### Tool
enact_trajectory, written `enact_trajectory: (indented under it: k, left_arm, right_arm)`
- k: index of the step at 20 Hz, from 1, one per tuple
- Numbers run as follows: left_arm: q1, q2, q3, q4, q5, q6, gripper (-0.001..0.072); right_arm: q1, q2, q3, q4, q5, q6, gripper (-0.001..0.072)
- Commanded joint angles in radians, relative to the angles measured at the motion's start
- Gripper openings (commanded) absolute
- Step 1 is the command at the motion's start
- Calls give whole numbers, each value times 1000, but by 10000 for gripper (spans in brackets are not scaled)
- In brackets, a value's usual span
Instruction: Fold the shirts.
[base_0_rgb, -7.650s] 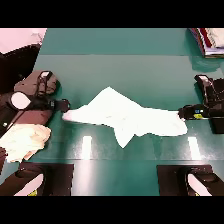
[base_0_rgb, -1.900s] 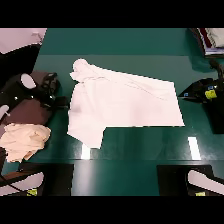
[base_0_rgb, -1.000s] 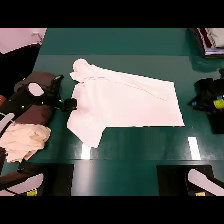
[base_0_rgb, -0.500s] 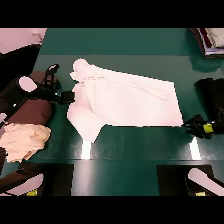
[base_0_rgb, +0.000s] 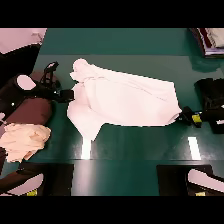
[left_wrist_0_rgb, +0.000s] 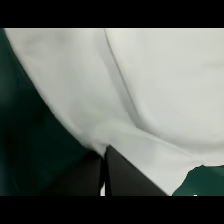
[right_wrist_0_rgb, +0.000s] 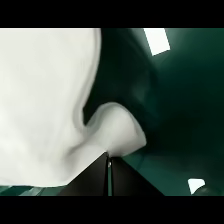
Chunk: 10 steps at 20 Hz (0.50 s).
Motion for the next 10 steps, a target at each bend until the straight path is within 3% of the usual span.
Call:
enact_trajectory:
  k: [1,10]
  left_arm:
    - [0,63,78,14,-10,-1,20]
    - [0,348,681,60,-31,-11,20]
  right_arm:
    - [56,35,91,15,13,0,14]
    - [70,419,671,11,49,0,13]
